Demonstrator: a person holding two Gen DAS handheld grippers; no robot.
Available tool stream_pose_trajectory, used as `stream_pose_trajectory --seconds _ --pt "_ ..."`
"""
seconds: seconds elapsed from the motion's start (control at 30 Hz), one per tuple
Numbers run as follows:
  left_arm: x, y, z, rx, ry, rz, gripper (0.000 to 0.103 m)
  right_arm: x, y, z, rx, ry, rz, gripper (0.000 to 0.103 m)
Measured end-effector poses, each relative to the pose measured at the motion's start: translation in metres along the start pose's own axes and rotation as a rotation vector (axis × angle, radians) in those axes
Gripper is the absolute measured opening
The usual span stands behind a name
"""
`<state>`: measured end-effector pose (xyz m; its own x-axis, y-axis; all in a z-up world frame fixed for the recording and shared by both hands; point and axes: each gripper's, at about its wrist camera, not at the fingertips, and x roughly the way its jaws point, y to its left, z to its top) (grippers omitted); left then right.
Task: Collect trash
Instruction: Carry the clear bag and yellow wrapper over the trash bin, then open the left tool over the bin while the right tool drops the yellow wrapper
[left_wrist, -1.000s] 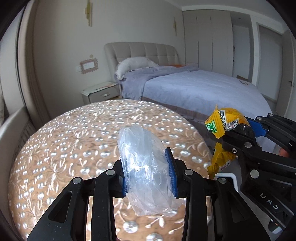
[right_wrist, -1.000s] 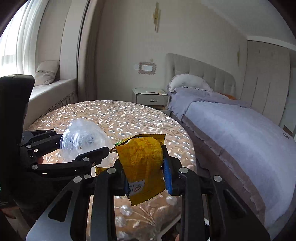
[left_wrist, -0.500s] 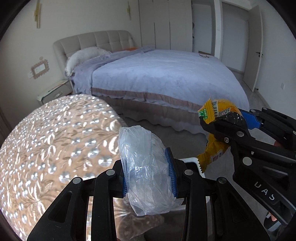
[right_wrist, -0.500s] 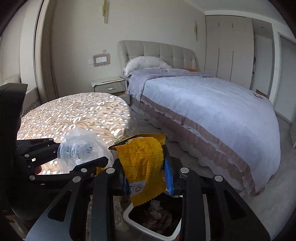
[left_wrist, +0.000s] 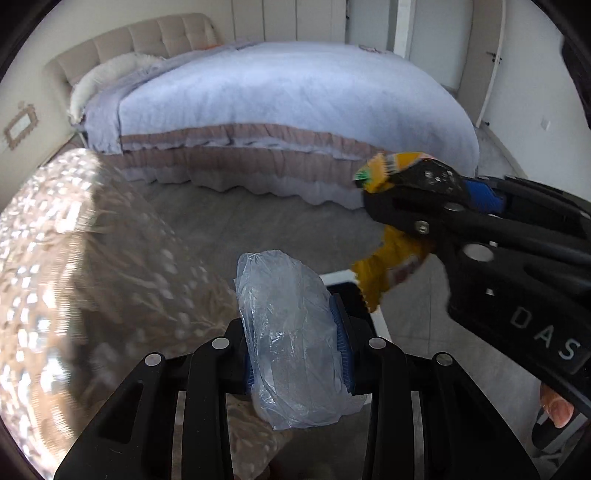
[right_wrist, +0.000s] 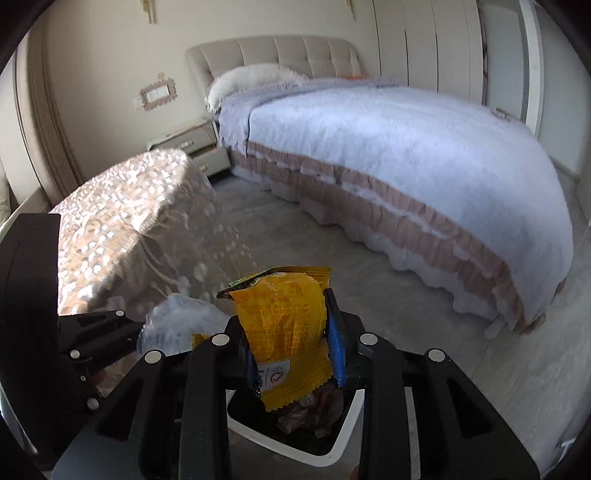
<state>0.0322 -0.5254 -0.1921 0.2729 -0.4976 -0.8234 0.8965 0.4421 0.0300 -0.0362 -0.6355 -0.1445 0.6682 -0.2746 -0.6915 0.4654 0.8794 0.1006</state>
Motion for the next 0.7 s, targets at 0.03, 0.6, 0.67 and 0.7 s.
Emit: stream_pose_trajectory --seconds 0.03,0.6,0.67,0.7 --pt "0.009 -0.001 0.0 0.01 0.016 0.003 0.034 0.008 -0.003 -0.002 0.007 0.021 0.004 0.032" --pt "0.092 -0.011 -0.012 0.091 0.189 -0.022 0.098 0.097 -0.03 -0.041 0.111 0.266 0.007 0.047" --pt "0.092 -0.013 -0.015 0.094 0.19 -0.015 0.098 0.101 -0.028 -0.044 0.105 0.281 0.019 0.089" --pt "0.093 -0.013 -0.016 0.094 0.192 -0.014 0.098 0.103 -0.028 -0.045 0.102 0.285 0.02 0.092"
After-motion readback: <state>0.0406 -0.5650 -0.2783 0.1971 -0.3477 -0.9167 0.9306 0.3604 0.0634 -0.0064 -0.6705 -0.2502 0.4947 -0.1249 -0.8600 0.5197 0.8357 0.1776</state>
